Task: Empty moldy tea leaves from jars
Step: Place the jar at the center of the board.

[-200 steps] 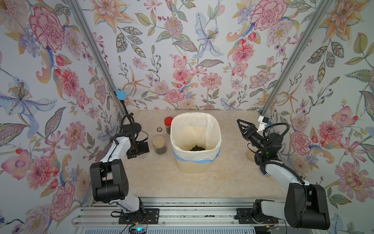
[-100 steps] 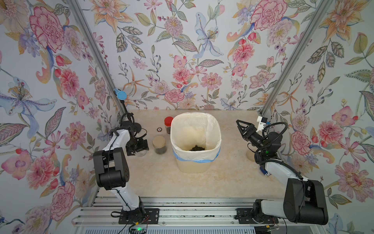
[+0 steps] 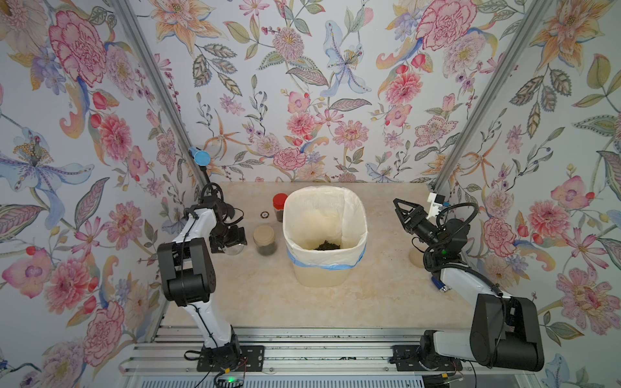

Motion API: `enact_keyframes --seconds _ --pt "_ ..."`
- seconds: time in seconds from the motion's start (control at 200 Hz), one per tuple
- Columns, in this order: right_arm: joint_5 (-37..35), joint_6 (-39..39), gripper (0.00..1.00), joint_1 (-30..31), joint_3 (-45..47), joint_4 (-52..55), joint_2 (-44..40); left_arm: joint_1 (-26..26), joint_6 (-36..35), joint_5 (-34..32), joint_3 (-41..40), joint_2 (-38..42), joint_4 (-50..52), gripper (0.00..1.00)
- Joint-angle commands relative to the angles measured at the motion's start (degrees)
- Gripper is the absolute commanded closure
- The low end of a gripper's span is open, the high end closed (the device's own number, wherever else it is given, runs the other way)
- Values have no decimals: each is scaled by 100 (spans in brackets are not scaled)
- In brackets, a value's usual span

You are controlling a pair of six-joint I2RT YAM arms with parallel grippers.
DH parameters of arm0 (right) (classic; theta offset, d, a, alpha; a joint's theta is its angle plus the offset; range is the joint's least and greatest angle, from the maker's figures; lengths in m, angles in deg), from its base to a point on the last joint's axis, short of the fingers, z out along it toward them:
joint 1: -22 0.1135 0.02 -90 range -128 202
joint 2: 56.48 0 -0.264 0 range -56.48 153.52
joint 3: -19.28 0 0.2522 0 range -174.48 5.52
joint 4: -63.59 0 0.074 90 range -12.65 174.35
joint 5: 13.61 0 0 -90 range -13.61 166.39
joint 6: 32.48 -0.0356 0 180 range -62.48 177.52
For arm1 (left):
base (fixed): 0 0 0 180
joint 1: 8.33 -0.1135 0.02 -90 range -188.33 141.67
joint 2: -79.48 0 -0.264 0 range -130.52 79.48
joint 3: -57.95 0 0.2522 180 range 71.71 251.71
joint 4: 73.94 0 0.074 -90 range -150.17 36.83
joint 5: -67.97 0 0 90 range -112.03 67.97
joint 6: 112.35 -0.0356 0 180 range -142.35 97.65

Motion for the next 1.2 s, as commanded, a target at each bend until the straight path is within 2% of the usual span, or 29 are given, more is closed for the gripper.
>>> enact_keyframes --seconds 0.0,0.16,0.355,0.846,0.991,1.196 --pt "123 -151 0 -51 -43 -356 81 -64 -127 31 313 -31 87 29" --pt "131 -193 0 -58 -25 -413 151 -64 -100 71 487 -99 72 24" --pt "131 -213 0 -66 -14 -440 202 -60 -74 127 570 -174 146 24" --pt "219 -498 0 -123 48 -893 502 -58 96 -101 -702 1256 526 22" --pt "287 -801 0 -180 76 -1237 632 -50 188 -252 -631 1440 848 21" --pt "357 -1100 0 -298 142 -1554 654 66 231 -209 -875 1300 1145 20"
